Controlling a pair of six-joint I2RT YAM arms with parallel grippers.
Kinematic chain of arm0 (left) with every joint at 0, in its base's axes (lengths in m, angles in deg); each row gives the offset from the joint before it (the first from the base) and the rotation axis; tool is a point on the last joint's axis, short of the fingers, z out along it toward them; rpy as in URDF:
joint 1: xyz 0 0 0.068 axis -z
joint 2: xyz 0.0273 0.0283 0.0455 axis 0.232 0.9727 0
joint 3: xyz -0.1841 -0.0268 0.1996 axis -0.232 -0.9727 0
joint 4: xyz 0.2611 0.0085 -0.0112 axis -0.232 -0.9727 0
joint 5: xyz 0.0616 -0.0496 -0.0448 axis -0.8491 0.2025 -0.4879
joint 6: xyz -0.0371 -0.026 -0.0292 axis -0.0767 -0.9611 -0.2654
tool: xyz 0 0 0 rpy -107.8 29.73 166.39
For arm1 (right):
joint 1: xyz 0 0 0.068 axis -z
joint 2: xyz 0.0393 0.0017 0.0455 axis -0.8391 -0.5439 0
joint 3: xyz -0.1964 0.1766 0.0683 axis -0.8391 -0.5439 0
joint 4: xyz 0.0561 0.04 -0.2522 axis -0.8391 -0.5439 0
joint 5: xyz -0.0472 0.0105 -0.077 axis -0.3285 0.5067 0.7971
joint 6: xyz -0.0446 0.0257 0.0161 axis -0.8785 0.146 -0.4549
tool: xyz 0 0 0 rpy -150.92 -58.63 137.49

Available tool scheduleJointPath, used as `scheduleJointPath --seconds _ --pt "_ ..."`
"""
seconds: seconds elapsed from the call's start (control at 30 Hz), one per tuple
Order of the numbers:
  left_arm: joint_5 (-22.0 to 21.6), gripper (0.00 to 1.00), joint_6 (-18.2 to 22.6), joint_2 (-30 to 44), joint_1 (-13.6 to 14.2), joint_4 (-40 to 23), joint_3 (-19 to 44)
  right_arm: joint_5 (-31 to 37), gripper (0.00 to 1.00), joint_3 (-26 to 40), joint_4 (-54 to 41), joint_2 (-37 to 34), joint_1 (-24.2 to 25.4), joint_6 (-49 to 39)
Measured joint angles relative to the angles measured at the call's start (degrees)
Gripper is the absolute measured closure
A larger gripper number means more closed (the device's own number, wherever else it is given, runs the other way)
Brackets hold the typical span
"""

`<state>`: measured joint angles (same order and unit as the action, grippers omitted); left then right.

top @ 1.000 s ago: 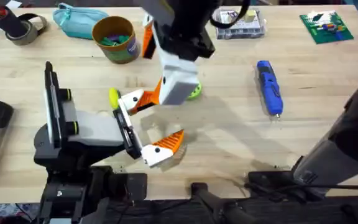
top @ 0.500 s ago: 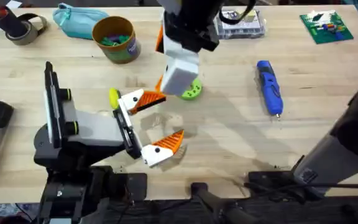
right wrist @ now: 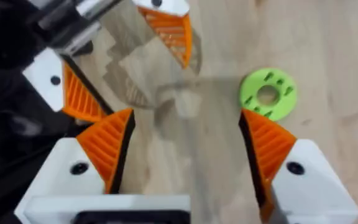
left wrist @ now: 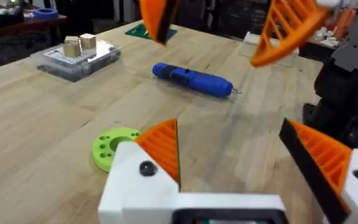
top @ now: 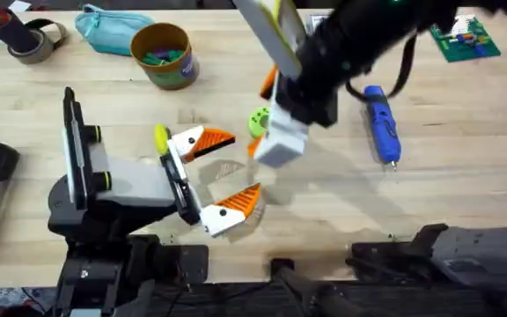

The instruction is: Pick up the gripper from the table and insert it into the empty holder that is missing its gripper. Then pick up a screw, insert it into the mounting hole, and use the screwdriver to tighten it. Finally, clean up the table by picking up the vegetable and placing it into the bucket.

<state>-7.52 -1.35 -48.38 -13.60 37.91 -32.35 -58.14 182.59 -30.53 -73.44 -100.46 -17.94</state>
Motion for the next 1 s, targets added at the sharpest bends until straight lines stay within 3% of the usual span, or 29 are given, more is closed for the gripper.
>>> scheduleJointPath --seconds 0.17,0.9,0.93,1.0 --pt "-0.02 0.014 0.0 0.0 0.0 0.0 0.0 -1.61 0.005 -3.13 -2.88 0.69 -0.23 0.85" --pt "-0.05 0.018 0.0 0.0 0.0 0.0 0.0 -3.44 0.005 -3.2 -2.82 0.69 -0.71 -0.8" --pt "-0.09 0.05 0.02 0.0 0.0 0.0 0.0 -3.44 0.005 -3.2 -2.82 0.69 -0.71 -0.82" --pt "-0.17 0.276 0.02 0.0 0.0 0.04 0.0 -3.44 0.005 -3.2 -2.82 0.69 -0.71 -0.82"
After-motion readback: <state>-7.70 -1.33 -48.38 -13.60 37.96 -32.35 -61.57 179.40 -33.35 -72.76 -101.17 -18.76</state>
